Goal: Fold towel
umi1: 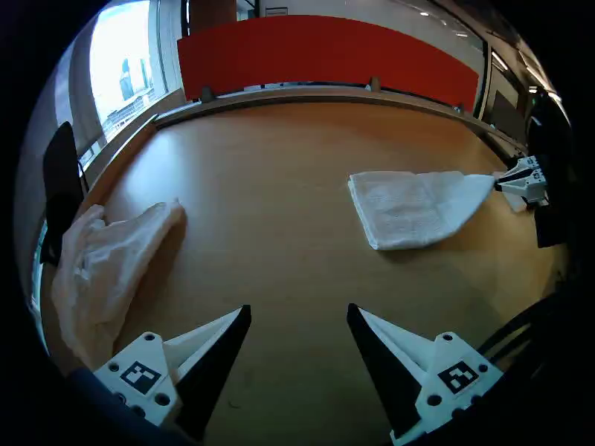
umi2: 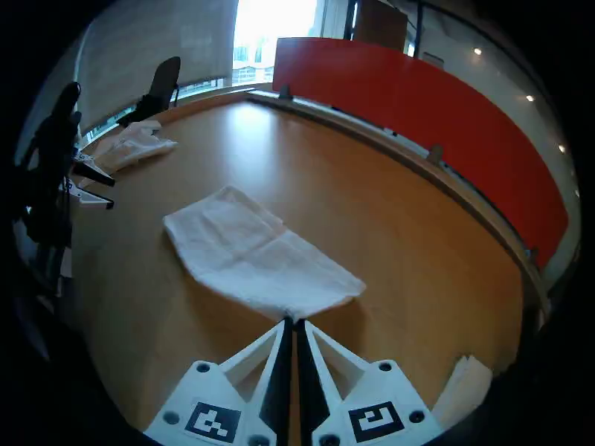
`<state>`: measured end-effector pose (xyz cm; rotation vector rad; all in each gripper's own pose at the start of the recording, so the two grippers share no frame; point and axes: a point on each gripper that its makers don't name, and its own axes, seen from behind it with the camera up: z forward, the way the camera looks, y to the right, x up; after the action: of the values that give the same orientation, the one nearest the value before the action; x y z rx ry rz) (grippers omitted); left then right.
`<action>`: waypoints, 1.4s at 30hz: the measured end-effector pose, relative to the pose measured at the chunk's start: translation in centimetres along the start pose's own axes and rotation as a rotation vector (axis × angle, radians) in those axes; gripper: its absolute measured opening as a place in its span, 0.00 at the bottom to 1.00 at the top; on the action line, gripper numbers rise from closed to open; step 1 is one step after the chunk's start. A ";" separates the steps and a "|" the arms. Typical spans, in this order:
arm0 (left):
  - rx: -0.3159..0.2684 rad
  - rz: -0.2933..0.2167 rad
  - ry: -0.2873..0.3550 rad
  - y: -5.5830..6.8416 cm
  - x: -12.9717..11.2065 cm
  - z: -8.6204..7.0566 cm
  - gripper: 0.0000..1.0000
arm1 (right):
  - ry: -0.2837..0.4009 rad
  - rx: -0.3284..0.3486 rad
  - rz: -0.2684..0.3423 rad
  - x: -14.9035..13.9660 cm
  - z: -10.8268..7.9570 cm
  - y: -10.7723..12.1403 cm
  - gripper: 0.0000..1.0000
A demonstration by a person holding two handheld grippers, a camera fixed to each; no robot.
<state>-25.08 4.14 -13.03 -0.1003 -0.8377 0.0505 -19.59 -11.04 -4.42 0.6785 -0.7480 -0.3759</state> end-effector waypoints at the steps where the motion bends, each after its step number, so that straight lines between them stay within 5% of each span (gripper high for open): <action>1: 0.000 0.001 0.000 0.0 0.0 0.0 0.96 | 0.004 -0.003 -0.005 0.3 -0.2 0.2 0.04; 24: -0.004 0.008 0.002 0.4 0.4 0.1 0.96 | 0.060 -0.032 -0.076 4.3 -2.7 2.6 0.04; 42: 0.000 -0.010 0.012 0.3 0.5 -0.4 0.96 | 0.097 0.096 -0.159 8.3 0.7 -3.3 0.04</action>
<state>-24.43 4.44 -12.97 -0.0958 -0.8260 0.0404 -14.75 -18.16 -2.16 0.8438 -0.6242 -0.4508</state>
